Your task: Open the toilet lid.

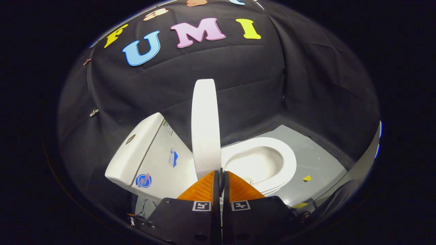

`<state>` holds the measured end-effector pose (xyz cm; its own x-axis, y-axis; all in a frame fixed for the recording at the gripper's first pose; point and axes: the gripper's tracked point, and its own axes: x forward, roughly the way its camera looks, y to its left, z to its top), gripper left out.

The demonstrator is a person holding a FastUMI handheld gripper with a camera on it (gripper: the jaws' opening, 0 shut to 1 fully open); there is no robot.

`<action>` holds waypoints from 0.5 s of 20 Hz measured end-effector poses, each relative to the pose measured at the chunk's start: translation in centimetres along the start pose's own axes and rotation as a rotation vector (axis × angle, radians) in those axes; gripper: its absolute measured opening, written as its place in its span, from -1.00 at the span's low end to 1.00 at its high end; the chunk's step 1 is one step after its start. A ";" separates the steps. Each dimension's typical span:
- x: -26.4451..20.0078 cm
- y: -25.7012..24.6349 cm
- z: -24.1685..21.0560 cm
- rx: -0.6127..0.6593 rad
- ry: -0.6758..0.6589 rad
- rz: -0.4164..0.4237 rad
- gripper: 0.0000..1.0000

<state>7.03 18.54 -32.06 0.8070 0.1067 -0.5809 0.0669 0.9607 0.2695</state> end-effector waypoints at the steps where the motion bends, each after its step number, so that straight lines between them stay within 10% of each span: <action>1: -0.2 0.9 0.0 -0.014 -0.009 0.006 -0.85; 10: -0.9 7.8 -0.9 -0.180 -0.062 0.039 -0.83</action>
<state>6.29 26.20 -30.16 0.8417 0.1340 -0.5231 -0.0665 0.9871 0.1458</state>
